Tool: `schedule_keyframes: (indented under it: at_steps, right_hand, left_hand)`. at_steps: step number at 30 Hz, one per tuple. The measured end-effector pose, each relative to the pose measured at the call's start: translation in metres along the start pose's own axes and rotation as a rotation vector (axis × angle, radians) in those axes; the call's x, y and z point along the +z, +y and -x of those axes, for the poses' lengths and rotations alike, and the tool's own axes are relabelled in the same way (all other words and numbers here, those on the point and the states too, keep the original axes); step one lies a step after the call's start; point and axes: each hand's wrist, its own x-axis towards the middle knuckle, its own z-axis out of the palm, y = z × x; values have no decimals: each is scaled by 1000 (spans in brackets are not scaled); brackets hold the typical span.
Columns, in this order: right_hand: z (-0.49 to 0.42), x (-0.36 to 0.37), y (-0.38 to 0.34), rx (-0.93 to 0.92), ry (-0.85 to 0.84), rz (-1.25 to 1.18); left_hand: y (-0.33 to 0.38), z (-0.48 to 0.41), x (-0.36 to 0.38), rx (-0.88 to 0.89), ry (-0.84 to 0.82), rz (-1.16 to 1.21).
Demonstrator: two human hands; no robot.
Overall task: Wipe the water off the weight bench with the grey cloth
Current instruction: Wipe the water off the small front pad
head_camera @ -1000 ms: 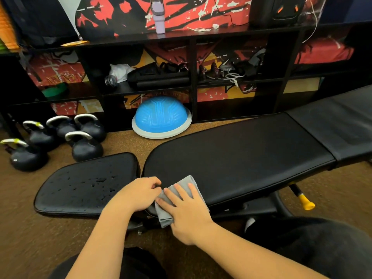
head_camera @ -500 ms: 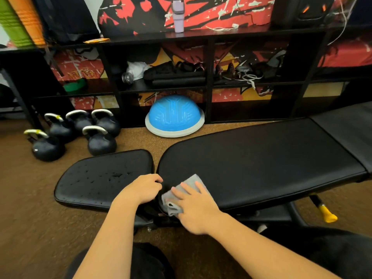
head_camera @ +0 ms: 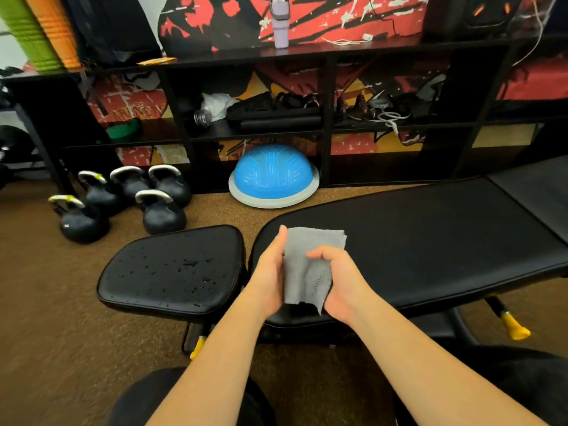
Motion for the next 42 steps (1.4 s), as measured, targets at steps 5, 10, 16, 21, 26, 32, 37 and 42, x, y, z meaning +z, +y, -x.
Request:
schedule_keyframes:
  at_steps: [5, 10, 16, 21, 26, 32, 37, 42]
  right_hand:
    - [-13, 21, 9, -131, -24, 60]
    - [-23, 34, 11, -517, 65, 899]
    - [-48, 44, 16, -643, -30, 1523]
    - [-85, 33, 32, -675, -27, 1889]
    - [-95, 25, 52, -721, 24, 2063]
    - [-95, 20, 52, -721, 3, 2090]
    - [-95, 18, 51, -733, -3, 2063]
    - [-94, 18, 52, -756, 1, 2053]
  left_hand:
    - [-3, 0, -20, -76, -19, 227]
    - [8, -5, -32, -73, 156, -111]
    - [34, -4, -78, 132, 442, -862]
    - [64, -20, -137, 492, 885, -1208]
    - [92, -74, -172, 527, 1133, -1583]
    - [72, -136, -180, 102, 609, -1678]
    - [44, -120, -157, 40, 412, -1744]
    - [-5, -77, -150, 77, 115, -2157]
